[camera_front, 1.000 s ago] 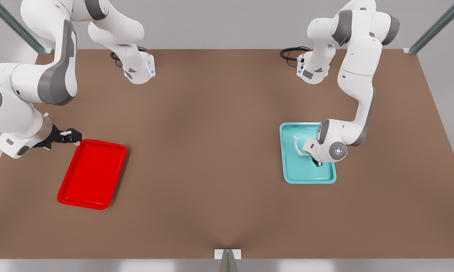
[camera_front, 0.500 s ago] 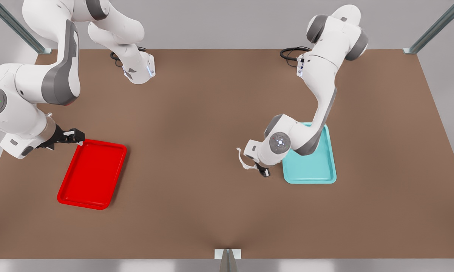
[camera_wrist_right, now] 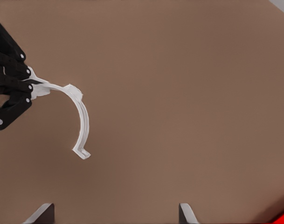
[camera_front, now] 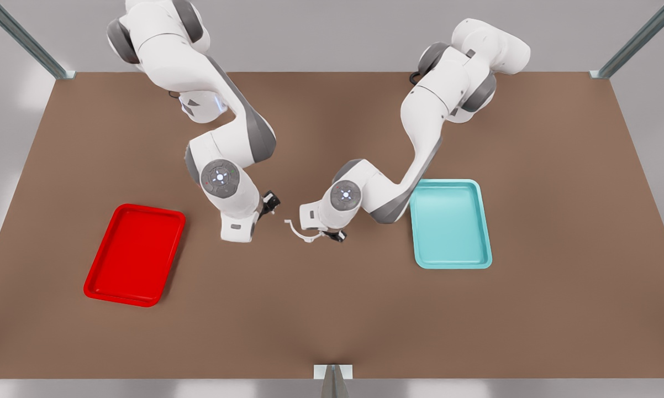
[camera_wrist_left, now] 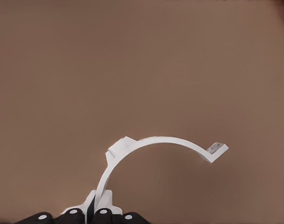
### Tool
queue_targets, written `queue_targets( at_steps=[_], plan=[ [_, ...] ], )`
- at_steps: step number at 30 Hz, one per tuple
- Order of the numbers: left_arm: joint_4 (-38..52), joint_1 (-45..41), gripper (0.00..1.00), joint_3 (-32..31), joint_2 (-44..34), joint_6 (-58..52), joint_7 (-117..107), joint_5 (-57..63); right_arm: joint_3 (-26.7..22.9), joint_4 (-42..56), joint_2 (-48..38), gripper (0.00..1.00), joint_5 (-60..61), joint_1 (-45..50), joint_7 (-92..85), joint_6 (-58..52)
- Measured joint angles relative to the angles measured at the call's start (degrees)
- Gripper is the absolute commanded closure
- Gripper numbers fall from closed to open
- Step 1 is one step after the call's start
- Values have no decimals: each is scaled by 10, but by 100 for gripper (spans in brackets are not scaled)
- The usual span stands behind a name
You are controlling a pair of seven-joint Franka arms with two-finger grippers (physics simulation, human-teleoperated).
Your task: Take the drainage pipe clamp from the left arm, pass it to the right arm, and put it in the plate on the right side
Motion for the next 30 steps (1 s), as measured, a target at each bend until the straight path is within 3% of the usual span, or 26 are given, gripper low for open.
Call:
queue_targets(
  at_steps=[14, 30],
  plan=[
    [1, 2, 79, -2, 1, -7, -124, -1, 35, -198, -22, 0, 62, -9, -9, 316],
    [1, 1, 79, -4, 0, -8, -185, -1, 38, -221, 9, 0, 91, -7, -39, 399]
  ],
)
